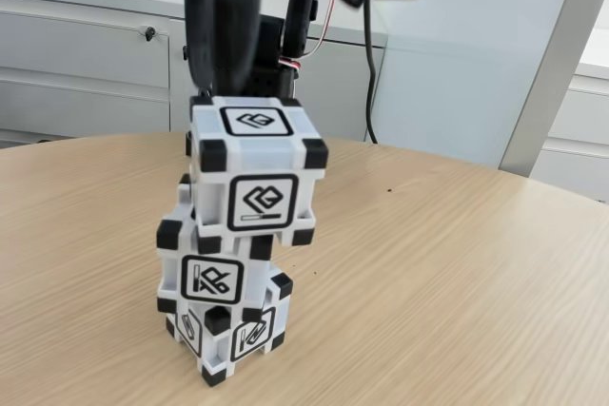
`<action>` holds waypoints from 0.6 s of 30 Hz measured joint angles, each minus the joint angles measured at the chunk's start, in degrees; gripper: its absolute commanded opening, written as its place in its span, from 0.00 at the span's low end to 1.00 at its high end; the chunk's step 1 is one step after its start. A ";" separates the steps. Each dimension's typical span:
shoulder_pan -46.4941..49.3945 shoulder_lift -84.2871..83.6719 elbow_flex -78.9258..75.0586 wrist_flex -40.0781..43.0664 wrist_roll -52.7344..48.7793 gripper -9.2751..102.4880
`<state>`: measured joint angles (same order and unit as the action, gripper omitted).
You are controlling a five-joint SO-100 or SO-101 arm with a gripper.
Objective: Stack cubes from left to right.
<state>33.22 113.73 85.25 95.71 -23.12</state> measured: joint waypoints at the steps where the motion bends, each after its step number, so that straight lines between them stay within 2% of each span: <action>1: 0.00 1.85 -0.79 0.00 0.62 0.29; 4: -1.32 7.73 -3.16 0.00 3.08 0.18; 7: -8.70 13.80 -3.78 0.00 6.50 0.08; 18: -30.94 41.75 -3.96 0.26 24.52 0.08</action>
<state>2.29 155.48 81.30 95.98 1.41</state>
